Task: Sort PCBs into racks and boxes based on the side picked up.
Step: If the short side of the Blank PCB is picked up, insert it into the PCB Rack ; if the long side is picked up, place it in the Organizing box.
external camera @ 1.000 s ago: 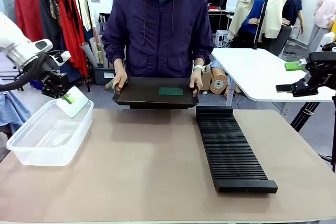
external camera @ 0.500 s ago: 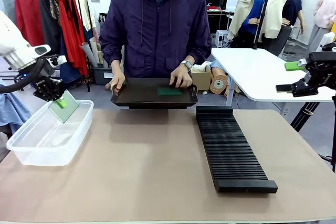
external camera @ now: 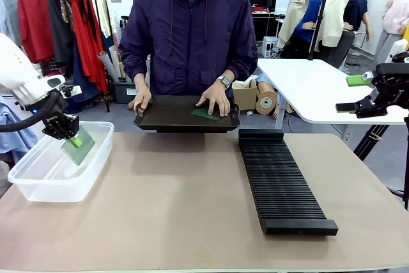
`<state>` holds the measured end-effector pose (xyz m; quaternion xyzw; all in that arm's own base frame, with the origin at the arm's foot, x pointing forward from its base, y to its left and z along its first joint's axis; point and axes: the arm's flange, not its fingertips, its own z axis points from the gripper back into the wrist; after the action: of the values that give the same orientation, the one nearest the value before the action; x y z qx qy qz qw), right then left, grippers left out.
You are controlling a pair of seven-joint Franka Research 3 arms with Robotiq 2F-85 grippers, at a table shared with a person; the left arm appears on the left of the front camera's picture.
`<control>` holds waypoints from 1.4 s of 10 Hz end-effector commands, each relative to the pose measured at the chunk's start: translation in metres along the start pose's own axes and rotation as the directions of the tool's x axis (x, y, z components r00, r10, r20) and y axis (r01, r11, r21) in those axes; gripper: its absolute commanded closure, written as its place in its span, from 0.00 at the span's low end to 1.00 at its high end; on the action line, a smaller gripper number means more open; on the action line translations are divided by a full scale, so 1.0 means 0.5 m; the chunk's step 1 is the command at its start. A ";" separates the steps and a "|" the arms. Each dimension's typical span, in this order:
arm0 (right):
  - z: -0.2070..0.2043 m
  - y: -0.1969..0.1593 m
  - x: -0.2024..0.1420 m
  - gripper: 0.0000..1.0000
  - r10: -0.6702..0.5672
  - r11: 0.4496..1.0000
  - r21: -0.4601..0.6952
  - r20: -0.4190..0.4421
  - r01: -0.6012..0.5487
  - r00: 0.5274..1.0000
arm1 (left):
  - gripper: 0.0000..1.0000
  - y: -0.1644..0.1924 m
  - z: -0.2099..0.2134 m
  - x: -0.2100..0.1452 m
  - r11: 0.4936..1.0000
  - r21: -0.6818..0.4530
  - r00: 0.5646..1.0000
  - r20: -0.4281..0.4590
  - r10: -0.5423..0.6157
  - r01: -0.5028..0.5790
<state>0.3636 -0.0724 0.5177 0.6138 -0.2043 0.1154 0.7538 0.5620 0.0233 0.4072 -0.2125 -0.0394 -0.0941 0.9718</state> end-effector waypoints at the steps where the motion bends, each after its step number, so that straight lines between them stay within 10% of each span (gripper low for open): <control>1: 0.001 0.004 0.001 0.00 0.011 1.000 0.005 0.000 -0.011 1.000 | 1.00 0.007 -0.024 -0.008 1.000 0.005 1.000 0.008 -0.019 0.019; 9: 0.001 0.004 0.001 0.00 0.011 1.000 0.005 0.000 -0.011 1.000 | 0.96 0.055 -0.098 -0.012 1.000 -0.002 1.000 0.001 0.012 -0.012; 14: 0.001 0.004 0.001 0.00 0.011 1.000 0.005 0.000 -0.011 1.000 | 0.01 0.045 -0.076 0.003 1.000 0.018 1.000 0.015 -0.007 0.007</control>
<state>0.3636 -0.0724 0.5177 0.6138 -0.2043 0.1154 0.7538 0.5696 0.0252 0.3596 -0.2015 -0.0385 -0.0880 0.9748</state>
